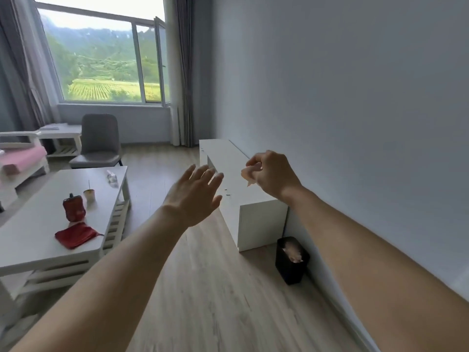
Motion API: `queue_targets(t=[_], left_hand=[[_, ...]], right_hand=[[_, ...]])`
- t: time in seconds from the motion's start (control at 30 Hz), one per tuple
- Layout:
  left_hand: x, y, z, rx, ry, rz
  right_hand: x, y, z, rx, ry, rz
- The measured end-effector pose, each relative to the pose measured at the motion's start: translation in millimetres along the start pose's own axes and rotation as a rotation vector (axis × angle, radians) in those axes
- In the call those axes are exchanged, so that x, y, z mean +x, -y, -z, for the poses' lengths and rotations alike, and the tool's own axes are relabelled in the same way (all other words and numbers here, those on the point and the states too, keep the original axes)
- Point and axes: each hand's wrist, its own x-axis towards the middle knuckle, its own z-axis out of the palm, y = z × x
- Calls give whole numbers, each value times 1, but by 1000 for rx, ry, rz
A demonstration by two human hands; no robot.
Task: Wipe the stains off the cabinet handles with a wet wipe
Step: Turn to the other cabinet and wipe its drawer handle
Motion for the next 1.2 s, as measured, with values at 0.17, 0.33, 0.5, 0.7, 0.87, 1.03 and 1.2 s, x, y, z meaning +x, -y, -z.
queue_targets(t=[0.17, 0.33, 0.5, 0.7, 0.87, 1.03, 1.2], left_hand=[[79, 85, -81, -39, 3, -20], [173, 167, -169, -29, 10, -54], [265, 260, -231, -26, 3, -84], [379, 364, -303, -27, -11, -43], [474, 417, -386, -37, -59, -137], [575, 475, -462, -1, -65, -294], [689, 484, -521, -104, -78, -420]], right_hand=[[110, -11, -70, -46, 13, -49], [232, -33, -150, -34, -40, -75], [360, -44, -222, 21, -59, -153], [490, -53, -312, 40, -14, -157], [580, -96, -395, 22, -12, -255], [675, -138, -455, -25, -82, -364], [740, -192, -482, -95, -121, -468]])
